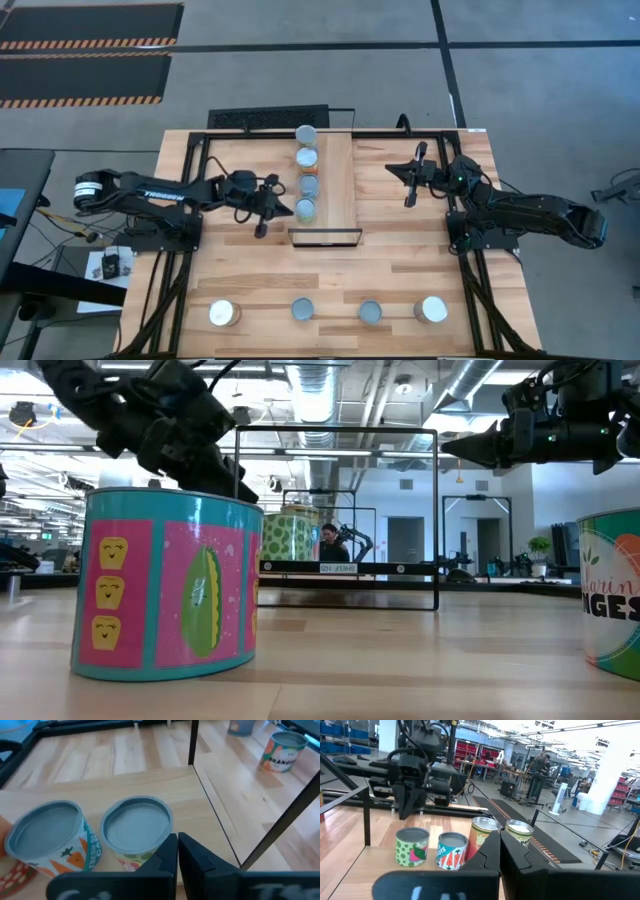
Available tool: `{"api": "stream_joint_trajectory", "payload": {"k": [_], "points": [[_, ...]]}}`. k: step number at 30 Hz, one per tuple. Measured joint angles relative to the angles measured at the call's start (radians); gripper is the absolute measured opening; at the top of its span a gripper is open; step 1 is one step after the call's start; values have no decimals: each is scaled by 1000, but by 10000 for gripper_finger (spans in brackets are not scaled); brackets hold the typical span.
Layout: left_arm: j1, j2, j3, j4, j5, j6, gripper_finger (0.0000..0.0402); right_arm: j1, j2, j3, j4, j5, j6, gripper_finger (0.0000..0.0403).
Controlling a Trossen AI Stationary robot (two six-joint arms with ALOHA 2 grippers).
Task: Pick and place cans onto a shelf
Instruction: Put the canned green peas on the shelf
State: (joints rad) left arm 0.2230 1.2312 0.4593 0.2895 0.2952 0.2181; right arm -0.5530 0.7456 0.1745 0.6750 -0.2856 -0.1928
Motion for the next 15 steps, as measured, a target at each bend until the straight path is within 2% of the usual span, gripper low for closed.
{"api": "stream_joint_trajectory", "payload": {"k": [4,15], "points": [[-3,7,-20,18,-3,-23,0,0,0,0,3,0,-1,14],[-33,202,-16,215,13,-82,0,0,0,0,0,3,-1,14]]}}
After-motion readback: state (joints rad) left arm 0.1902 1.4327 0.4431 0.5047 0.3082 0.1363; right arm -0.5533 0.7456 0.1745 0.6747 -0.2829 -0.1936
